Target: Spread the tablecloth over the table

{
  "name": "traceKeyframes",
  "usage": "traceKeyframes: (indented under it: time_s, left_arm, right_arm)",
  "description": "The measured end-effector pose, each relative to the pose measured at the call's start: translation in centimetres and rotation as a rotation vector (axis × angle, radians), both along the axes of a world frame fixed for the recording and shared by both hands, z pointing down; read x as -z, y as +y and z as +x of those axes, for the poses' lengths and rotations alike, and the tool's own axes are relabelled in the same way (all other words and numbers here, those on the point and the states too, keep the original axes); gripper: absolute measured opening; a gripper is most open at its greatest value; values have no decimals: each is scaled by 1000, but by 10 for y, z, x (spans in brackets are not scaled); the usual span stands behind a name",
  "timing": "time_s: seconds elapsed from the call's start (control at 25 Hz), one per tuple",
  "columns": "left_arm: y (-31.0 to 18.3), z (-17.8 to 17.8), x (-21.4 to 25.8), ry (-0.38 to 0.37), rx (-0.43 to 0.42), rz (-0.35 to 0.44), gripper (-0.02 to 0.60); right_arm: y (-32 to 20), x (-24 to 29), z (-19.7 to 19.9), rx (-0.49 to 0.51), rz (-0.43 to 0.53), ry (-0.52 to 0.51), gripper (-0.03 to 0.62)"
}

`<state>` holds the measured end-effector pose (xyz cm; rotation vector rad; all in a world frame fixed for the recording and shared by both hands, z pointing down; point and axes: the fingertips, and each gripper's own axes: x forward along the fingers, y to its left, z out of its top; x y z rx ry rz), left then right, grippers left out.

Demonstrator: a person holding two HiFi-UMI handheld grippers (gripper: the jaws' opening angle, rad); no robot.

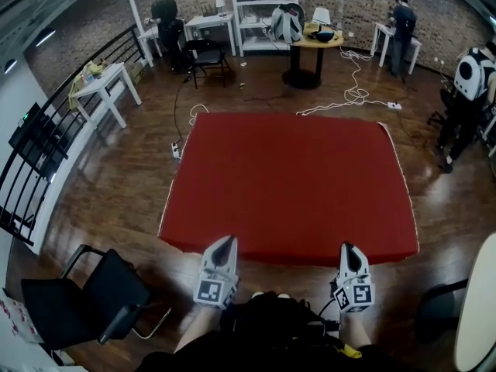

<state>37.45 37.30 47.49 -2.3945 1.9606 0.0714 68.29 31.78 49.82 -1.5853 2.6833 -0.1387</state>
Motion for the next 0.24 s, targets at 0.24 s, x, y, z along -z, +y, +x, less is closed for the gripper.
traceKeyframes:
  time_s: [0.24]
  left_arm:
    - [-3,1,-12,23,-11,-47,0]
  right_arm:
    - [-7,-3,7,-9,-1,-38,2]
